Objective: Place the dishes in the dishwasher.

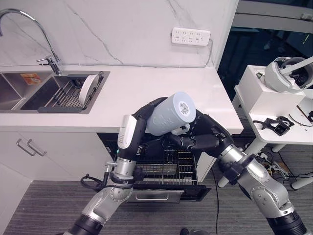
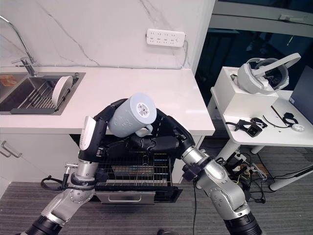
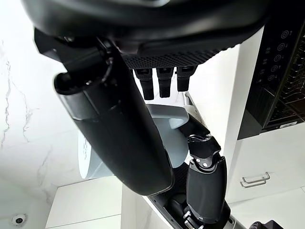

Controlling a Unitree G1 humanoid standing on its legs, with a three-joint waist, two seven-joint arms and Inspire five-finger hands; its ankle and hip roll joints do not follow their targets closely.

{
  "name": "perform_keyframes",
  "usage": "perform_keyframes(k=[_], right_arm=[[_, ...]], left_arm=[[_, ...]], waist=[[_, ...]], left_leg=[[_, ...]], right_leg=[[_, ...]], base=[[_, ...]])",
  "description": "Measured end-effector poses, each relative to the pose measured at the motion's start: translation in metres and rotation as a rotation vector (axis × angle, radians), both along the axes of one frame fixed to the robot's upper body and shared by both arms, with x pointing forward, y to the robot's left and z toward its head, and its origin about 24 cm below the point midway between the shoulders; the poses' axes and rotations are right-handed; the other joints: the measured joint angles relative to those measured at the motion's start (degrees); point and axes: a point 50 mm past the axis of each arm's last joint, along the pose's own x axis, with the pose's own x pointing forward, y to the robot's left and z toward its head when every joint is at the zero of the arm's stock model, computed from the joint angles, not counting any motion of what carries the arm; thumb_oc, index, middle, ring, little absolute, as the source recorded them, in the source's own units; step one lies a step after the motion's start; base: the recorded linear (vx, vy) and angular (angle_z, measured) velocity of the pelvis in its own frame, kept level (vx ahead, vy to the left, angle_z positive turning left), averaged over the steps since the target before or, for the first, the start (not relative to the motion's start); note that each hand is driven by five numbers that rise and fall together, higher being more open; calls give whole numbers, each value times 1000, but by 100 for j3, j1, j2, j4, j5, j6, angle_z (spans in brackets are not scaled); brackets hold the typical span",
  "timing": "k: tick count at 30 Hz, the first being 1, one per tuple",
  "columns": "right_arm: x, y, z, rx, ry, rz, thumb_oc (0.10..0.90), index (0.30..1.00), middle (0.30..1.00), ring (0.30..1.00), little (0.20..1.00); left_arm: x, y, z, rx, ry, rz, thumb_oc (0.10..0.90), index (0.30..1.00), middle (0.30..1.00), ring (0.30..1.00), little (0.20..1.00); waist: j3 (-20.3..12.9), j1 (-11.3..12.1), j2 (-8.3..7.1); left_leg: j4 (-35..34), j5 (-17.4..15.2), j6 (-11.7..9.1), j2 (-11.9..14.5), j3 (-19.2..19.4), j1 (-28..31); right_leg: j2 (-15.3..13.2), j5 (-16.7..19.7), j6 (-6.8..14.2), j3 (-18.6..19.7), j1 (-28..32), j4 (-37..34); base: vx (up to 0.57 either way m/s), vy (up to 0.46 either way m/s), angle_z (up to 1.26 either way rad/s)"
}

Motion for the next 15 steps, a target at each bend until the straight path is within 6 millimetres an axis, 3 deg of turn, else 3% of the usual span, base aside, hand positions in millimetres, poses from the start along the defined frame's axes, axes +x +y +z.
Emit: perform_keyframes(k=[15], right_arm=[[0, 14, -2, 47, 42, 37, 800, 900, 900, 900, 900]], left_arm=[[-1, -5, -3, 7, 20, -27, 400, 300, 300, 300, 300]], waist=[[-1, 17, 2]], left_leg=[[-1, 0, 0, 2, -9, -4]], right_leg=[[-7, -7, -9, -28, 4, 1]], base=[[0, 0, 0]])
